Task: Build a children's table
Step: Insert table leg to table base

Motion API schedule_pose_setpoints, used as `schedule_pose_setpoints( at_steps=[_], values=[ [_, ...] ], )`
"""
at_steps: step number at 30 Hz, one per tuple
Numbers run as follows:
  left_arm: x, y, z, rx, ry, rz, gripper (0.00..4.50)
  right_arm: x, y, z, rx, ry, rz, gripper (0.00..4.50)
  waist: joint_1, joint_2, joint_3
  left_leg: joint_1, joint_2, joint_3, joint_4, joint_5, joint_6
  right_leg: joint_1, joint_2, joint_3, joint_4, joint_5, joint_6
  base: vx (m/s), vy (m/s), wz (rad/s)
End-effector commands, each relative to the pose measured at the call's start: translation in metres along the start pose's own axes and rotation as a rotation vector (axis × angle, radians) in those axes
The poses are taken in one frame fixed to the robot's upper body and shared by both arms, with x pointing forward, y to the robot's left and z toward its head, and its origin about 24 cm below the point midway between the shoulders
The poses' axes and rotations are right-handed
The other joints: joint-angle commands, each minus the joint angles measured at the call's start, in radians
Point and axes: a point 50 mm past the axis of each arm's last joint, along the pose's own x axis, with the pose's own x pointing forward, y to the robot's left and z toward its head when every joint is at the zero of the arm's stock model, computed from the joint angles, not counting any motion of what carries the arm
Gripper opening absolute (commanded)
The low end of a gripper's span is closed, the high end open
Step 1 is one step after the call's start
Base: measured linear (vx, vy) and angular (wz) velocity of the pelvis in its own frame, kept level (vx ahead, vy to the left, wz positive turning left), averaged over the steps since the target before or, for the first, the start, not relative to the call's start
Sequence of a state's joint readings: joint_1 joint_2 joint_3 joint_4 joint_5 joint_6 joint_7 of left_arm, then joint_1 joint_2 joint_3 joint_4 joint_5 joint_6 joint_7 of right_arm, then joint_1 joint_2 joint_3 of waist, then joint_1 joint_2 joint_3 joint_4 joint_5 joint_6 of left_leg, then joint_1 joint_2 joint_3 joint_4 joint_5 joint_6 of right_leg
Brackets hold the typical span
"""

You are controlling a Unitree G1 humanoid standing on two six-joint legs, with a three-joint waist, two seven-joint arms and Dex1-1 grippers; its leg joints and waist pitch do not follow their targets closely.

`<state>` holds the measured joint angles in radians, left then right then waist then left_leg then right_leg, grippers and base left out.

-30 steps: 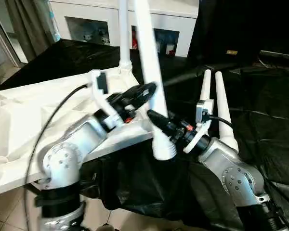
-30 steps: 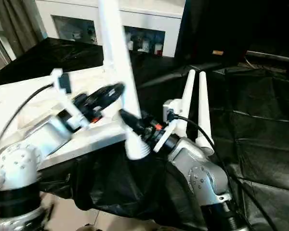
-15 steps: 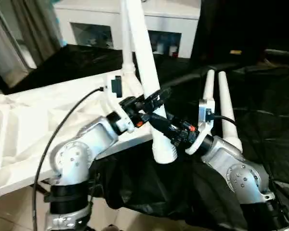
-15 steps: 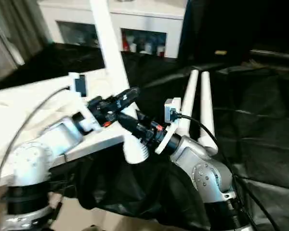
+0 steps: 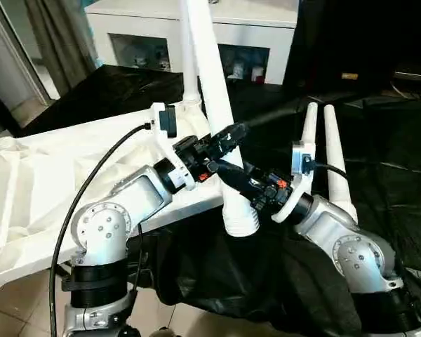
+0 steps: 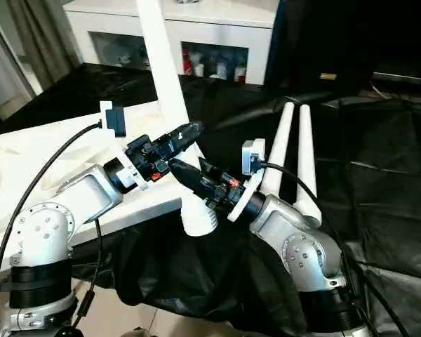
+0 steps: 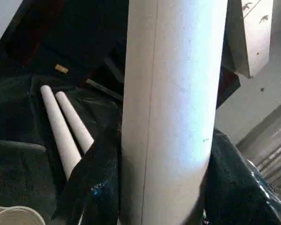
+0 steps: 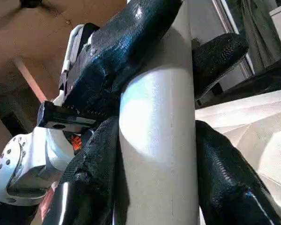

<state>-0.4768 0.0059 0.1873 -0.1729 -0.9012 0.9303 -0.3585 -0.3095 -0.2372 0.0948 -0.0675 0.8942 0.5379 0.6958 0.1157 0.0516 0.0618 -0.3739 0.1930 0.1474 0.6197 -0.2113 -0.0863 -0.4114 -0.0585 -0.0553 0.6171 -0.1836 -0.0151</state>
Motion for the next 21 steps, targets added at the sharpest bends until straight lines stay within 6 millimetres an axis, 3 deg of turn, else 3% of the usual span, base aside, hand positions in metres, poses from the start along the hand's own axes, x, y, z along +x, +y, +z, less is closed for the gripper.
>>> schedule_pose_setpoints(
  at_steps=[1, 4, 5, 6, 8, 13, 14, 21],
  values=[
    [-0.006, 0.005, 0.016, 0.019, -0.079, 0.039, 1.93, 0.004, 0.010, 0.000, -0.002, 0.004, 0.102, 1.83, 0.005, -0.011, -0.076, -0.007, 0.017, 0.003, -0.068, -0.037, 0.040, 0.063, -0.062, 0.039, -0.070, -0.177, -0.155, 0.000, 0.000, 0.00],
    [-0.008, 0.005, 0.018, 0.034, -0.083, 0.043, 1.93, 0.004, 0.011, 0.000, -0.022, 0.027, 0.110, 1.83, 0.005, -0.011, -0.075, -0.008, 0.017, 0.003, -0.068, -0.041, 0.038, 0.064, -0.062, 0.038, -0.070, -0.181, -0.153, 0.000, 0.000, 0.00],
    [-0.008, 0.005, 0.019, 0.042, -0.081, 0.046, 1.93, 0.003, 0.011, -0.002, -0.015, 0.049, 0.120, 1.83, 0.006, -0.018, -0.075, -0.008, 0.016, 0.003, -0.069, -0.038, 0.037, 0.065, -0.062, 0.038, -0.071, -0.184, -0.149, 0.000, 0.000, 0.00],
    [-0.008, 0.005, 0.019, 0.055, -0.074, 0.045, 1.92, 0.003, 0.012, -0.003, -0.017, 0.076, 0.130, 1.83, 0.008, -0.013, -0.076, -0.008, 0.017, 0.002, -0.069, -0.037, 0.037, 0.065, -0.063, 0.038, -0.070, -0.186, -0.147, 0.000, 0.000, 0.00],
    [-0.007, 0.005, 0.019, 0.106, -0.037, 0.051, 1.91, 0.001, 0.012, -0.005, -0.029, 0.137, 0.146, 2.53, 0.009, -0.013, -0.076, -0.007, 0.016, 0.002, -0.069, -0.038, 0.037, 0.064, -0.061, 0.038, -0.071, -0.190, -0.140, 0.000, 0.000, 0.00],
    [-0.006, 0.003, 0.018, 0.158, 0.003, 0.041, 1.90, -0.003, 0.010, -0.005, -0.044, 0.206, 0.139, 2.86, 0.011, -0.014, -0.077, -0.008, 0.016, 0.002, -0.066, -0.026, 0.036, 0.066, -0.062, 0.038, -0.069, -0.170, -0.141, 0.000, 0.000, 0.00],
    [-0.004, 0.001, 0.018, 0.199, 0.032, 0.031, 1.89, -0.003, 0.005, -0.005, -0.123, 0.284, 0.080, 2.99, 0.011, -0.015, -0.077, -0.008, 0.016, 0.001, -0.067, -0.026, 0.034, 0.066, -0.063, 0.037, -0.068, -0.175, -0.143, 0.000, 0.000, 0.00],
    [0.000, -0.004, 0.018, 0.267, 0.074, 0.010, 1.89, 0.001, -0.002, -0.007, -0.211, 0.360, 0.010, 3.02, 0.015, -0.009, -0.079, -0.004, 0.018, 0.001, -0.066, -0.035, 0.022, 0.063, -0.063, 0.038, -0.065, -0.170, -0.150, 0.000, 0.000, 0.00]
  ],
)
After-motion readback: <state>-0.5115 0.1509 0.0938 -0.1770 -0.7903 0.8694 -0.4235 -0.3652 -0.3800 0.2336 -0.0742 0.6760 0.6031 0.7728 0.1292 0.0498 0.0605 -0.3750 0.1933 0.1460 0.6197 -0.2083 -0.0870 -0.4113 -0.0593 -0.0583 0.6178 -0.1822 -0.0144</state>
